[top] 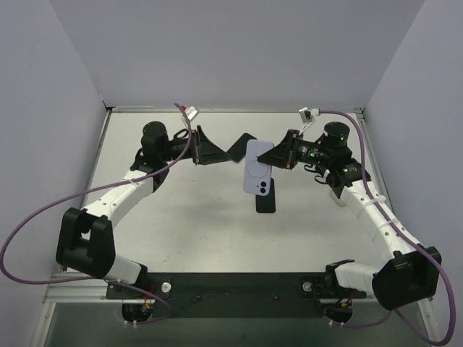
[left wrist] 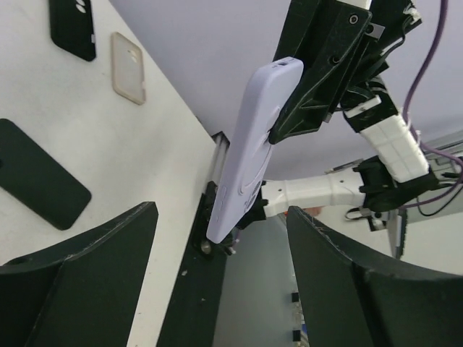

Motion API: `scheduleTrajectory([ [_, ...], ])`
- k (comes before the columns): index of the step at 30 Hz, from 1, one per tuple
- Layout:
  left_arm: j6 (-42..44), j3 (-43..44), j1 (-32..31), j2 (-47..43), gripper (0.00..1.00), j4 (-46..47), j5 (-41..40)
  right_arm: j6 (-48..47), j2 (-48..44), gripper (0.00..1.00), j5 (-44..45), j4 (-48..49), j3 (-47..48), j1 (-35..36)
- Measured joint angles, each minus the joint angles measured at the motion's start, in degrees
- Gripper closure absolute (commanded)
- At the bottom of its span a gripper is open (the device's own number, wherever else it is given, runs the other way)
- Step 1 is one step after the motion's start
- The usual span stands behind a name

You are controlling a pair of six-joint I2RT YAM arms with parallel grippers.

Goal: Take the phone out of the phone case
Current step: Pick up the phone at the center of the board.

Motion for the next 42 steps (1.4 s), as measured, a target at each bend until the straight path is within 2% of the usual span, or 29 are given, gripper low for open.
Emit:
scheduleTrajectory([
  [4, -9.20, -0.96, -1.36, 2.49, 0.17, 10.38, 2.01, 4.59, 1.53, 1.00, -4.59, 7.93, -0.66, 0.81],
  [8, -17.05, -1.03, -3.41, 4.22, 0.18, 19.93, 3.26, 14.29, 5.05, 1.00, -9.40, 22.62, -3.32, 1.49],
  [11, -20.81, -1.03, -4.55, 5.09, 0.22, 24.22, 3.89, 22.84, 8.76, 1.00, -11.98, 33.33, -4.68, 1.88],
  [16, -24.09, -1.01, -4.85, 5.77, 0.38, 27.41, 4.13, 37.83, 15.39, 1.00, -14.16, 50.31, -4.96, 2.19],
  [20, -24.79, -1.01, -4.85, 5.79, 0.52, 28.11, 4.13, 48.65, 19.28, 1.00, -15.52, 56.76, -4.96, 2.25],
  [25, -25.29, -1.01, -4.79, 6.58, 0.63, 27.87, 4.15, 52.59, 20.11, 1.00, -16.24, 59.60, -4.94, 2.67],
  [27, -25.24, -0.98, -4.81, 6.60, 0.75, 27.74, 4.35, 51.04, 19.87, 1.00, -16.39, 60.37, -4.94, 2.91],
  [28, -25.09, -0.98, -4.81, 6.64, 0.80, 27.52, 4.46, 49.86, 19.52, 1.00, -16.41, 60.08, -4.94, 3.02],
  [29, -25.11, -0.98, -4.79, 6.71, 0.92, 27.43, 4.74, 48.57, 19.06, 1.00, -16.39, 59.52, -4.94, 3.17],
  [30, -24.90, -0.98, -4.76, 6.73, 0.98, 27.45, 5.01, 46.31, 18.16, 1.00, -16.22, 57.59, -4.94, 3.26],
  [31, -24.81, -0.98, -4.76, 6.73, 1.00, 27.71, 5.20, 43.47, 17.09, 0.93, -15.91, 54.55, -4.85, 3.32],
  [32, -24.59, -0.96, -4.81, 6.73, 1.00, 28.02, 5.40, 40.30, 15.72, 0.66, -15.47, 50.60, -4.72, 3.48],
  [33, -24.09, -0.96, -4.81, 6.75, 1.00, 28.26, 5.86, 34.97, 14.14, 0.52, -14.75, 44.87, -4.11, 3.74],
  [35, -24.30, -0.96, -4.74, 6.84, 1.00, 28.39, 5.88, 22.47, 11.69, 0.35, -12.81, 28.13, 0.37, 4.72],
  [38, -24.98, -0.96, -4.66, 7.34, 1.00, 28.72, 5.84, 7.15, 9.38, 0.27, -7.30, 7.41, 8.26, 7.28],
  [41, -25.73, -0.96, -4.22, 7.37, 1.00, 29.35, 5.55, 0.04, 5.60, 0.10, -2.82, -3.39, 8.68, 6.73],
  [42, -25.90, -0.96, -3.80, 7.37, 1.00, 28.81, 5.07, -1.57, 3.98, 0.10, -0.76, -5.99, 7.82, 6.38],
])
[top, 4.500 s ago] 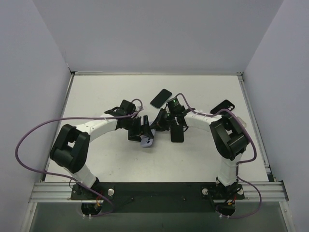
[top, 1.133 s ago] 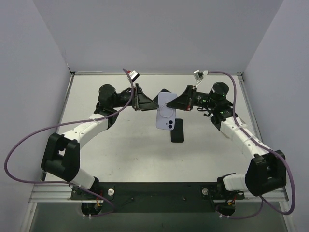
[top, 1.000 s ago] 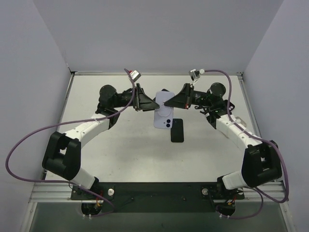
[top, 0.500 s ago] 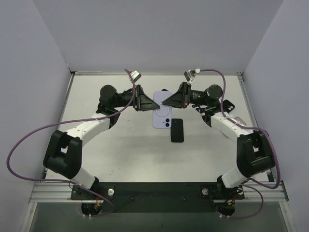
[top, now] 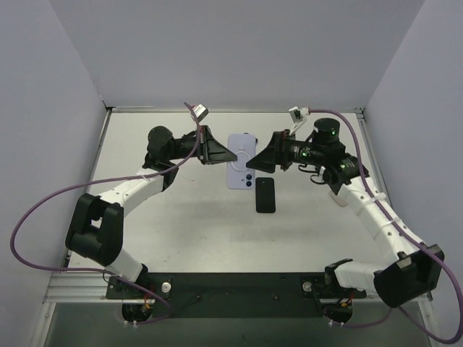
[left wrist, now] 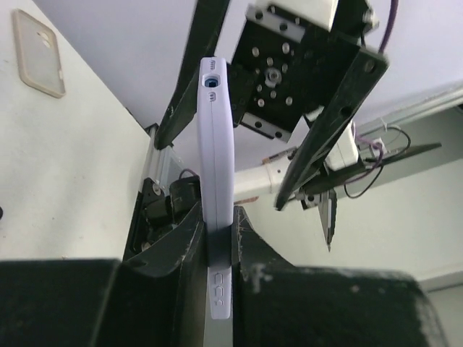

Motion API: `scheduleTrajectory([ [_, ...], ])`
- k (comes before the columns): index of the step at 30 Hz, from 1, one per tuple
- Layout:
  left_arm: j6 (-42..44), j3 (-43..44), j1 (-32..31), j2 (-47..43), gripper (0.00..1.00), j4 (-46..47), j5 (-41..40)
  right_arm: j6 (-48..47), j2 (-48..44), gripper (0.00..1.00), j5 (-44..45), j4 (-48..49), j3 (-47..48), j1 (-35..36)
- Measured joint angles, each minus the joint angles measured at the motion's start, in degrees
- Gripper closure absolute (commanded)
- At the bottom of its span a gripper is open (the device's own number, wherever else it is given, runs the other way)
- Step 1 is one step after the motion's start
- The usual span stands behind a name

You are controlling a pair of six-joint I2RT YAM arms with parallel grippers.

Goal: Take the phone out of the phone case
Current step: Pick up the phone at the center of the board.

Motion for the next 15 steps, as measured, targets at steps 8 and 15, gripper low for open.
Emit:
scheduleTrajectory([
  [8, -1.77, 0.42, 2.45, 0.07, 1.00, -13.77, -7.61, -12.76, -16.06, 0.12, 29.83, -11.47, -8.50, 7.48],
  [15, -1.77, 1.42, 2.34, -1.11, 1.00, -43.36, -20.87, -24.94, -24.35, 0.16, 50.77, -6.21, -16.92, 20.59],
])
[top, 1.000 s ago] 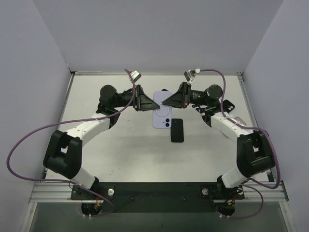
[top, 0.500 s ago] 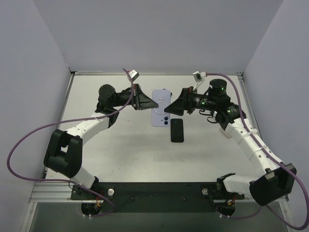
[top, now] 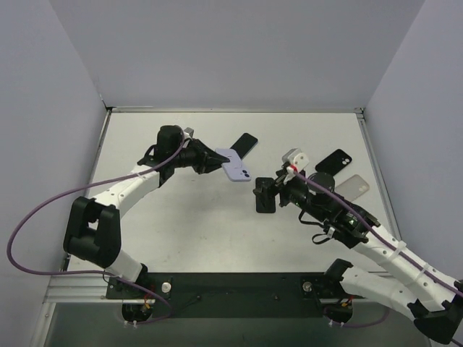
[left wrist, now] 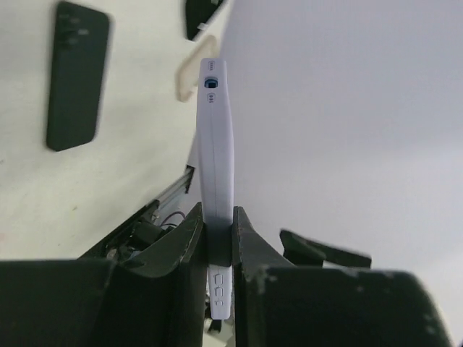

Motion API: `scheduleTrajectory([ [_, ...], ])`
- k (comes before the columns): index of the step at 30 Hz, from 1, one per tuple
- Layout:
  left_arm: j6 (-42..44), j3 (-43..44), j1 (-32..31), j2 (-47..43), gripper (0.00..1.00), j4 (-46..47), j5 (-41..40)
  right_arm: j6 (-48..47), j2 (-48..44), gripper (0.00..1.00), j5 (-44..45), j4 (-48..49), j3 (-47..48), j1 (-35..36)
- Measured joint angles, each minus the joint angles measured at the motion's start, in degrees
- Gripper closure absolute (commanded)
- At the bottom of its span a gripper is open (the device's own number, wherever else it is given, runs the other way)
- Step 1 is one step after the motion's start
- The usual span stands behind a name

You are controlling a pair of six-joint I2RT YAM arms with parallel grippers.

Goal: Take the phone out of the phone case
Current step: Pick up the phone at the center of the board.

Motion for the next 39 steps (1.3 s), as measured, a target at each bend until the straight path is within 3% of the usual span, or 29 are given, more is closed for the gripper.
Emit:
scheduleTrajectory([
  [3, 3.19, 5.27, 0.02, 0.09, 1.00, -18.23, -5.81, -5.99, -0.37, 0.16, 6.43, 2.73, -2.69, 6.05],
  [7, 8.09, 16.63, 0.00, 2.27, 1.00, -35.54, -9.33, -13.11, 3.34, 0.18, 11.76, 5.62, -2.62, 12.96],
  [10, 10.19, 20.87, -0.26, 3.28, 1.00, -40.02, -10.78, -18.21, 8.50, 0.18, 15.58, 7.82, -1.55, 17.14],
  [18, 11.43, 19.08, -1.16, 3.28, 1.00, -45.75, -11.47, -28.17, 24.37, 0.23, 23.74, 12.59, 3.61, 21.75],
  [21, 11.76, 19.08, -1.14, 3.28, 1.00, -46.05, -11.47, -30.25, 27.34, 0.30, 25.64, 13.33, 5.79, 21.77],
  [24, 12.00, 19.08, -1.11, 3.28, 1.00, -46.10, -11.41, -32.54, 30.47, 0.48, 27.47, 14.60, 8.48, 21.70],
  [25, 12.04, 19.08, -1.11, 3.28, 1.00, -46.14, -11.37, -33.03, 31.21, 0.63, 27.80, 14.82, 9.05, 21.64],
  [27, 12.17, 19.08, -1.05, 3.28, 1.00, -46.12, -11.08, -34.10, 32.85, 0.75, 28.17, 15.15, 10.16, 21.14],
  [34, 11.85, 18.29, 0.04, 2.97, 1.00, -45.70, -10.36, -33.83, 34.82, 0.79, 28.13, 14.91, 10.99, 20.59],
  [35, 11.74, 18.10, 0.09, 2.93, 1.00, -45.68, -10.25, -33.68, 34.82, 0.81, 28.15, 14.91, 10.99, 20.61],
  [37, 11.41, 18.01, 0.15, 2.86, 1.00, -45.62, -10.14, -33.20, 34.82, 0.97, 28.15, 14.88, 10.99, 20.63],
  [39, 10.69, 17.97, 0.26, 2.82, 1.00, -45.66, -10.14, -32.94, 34.82, 1.00, 29.11, 15.13, 10.99, 20.63],
])
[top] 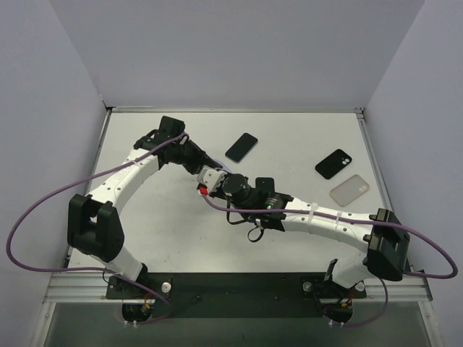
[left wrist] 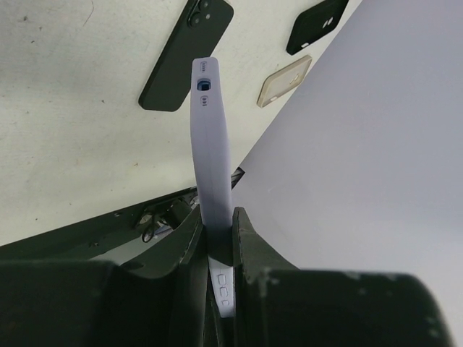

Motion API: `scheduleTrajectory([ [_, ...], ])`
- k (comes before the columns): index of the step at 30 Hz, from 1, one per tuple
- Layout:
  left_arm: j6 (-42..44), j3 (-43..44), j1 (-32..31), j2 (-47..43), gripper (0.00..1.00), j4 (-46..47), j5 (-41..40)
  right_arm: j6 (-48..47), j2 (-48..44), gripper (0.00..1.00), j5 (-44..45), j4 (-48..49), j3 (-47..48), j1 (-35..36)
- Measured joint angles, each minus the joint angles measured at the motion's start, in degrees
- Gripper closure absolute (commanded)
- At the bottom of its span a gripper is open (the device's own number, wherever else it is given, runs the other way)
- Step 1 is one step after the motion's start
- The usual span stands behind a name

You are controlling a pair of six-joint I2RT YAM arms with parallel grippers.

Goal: Take the phone out of the phone case
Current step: Pick up the phone at the center of the board.

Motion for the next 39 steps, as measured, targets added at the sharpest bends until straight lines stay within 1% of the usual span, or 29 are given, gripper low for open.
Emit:
scheduleTrajectory([
  [4, -1.05, -0.52, 0.15, 0.00, 1.00, 0.13, 0.15, 1.20, 0.37, 1.00, 0.39, -0.35, 0.22, 0.02],
  [12, -0.79, -0.72, 0.24, -0.02, 1.00, 0.66, 0.63, 7.63, 0.76, 1.00, 0.15, -3.78, 2.54, -0.52],
  [14, -0.63, -0.72, 0.24, -0.02, 0.97, 0.98, 0.66, 10.03, 0.74, 1.00, -0.74, -4.85, 3.17, -1.16],
  [17, -0.61, -0.72, 0.42, -0.02, 0.82, 1.60, 0.61, 14.58, 0.44, 1.00, -3.91, -6.32, 4.07, -2.99],
  [18, -0.61, -0.72, 0.46, -0.02, 0.71, 1.92, 0.61, 16.28, 0.24, 1.00, -5.38, -6.69, 4.28, -3.82],
  [19, -0.63, -0.72, 0.46, -0.02, 0.66, 2.32, 0.61, 18.47, 0.02, 1.00, -7.02, -7.10, 4.55, -4.81],
  [21, 0.42, -0.79, 0.46, -0.02, 0.44, 3.34, 0.72, 22.23, -0.42, 1.00, -9.40, -7.98, 4.98, -6.51],
  [22, 1.07, -0.96, 0.46, -0.11, 0.26, 4.35, 1.22, 24.48, -0.63, 1.00, -10.58, -8.57, 5.20, -7.54],
  [23, 1.95, -1.36, 0.50, -0.48, 0.22, 5.95, 2.03, 27.21, -0.74, 1.00, -11.02, -9.68, 5.46, -8.83],
  [24, 2.45, -1.97, 0.63, -1.22, 0.10, 7.82, 2.80, 29.99, -0.83, 1.00, -12.17, -10.88, 5.51, -10.54],
  [28, 2.27, -4.61, 1.18, -5.97, 0.07, 14.95, 4.70, 38.71, -0.81, 1.00, -14.75, -15.30, 5.33, -17.11],
  [31, 2.47, -4.66, 1.33, -7.91, 0.07, 18.62, 5.86, 44.96, -0.94, 1.00, -18.60, -15.28, 4.17, -20.96],
  [35, 2.62, -5.60, 1.62, -9.75, 0.07, 22.47, 5.97, 55.91, -2.86, 1.00, -26.88, -9.18, -2.47, -26.29],
  [37, 2.54, -7.65, 1.97, -11.28, 0.07, 23.54, 4.96, 62.93, -4.72, 1.00, -30.95, -3.65, -7.98, -29.55],
  [39, 2.10, -10.60, 2.05, -13.09, 0.07, 24.65, 3.39, 68.19, -6.43, 1.00, -32.94, 1.38, -12.70, -31.93],
])
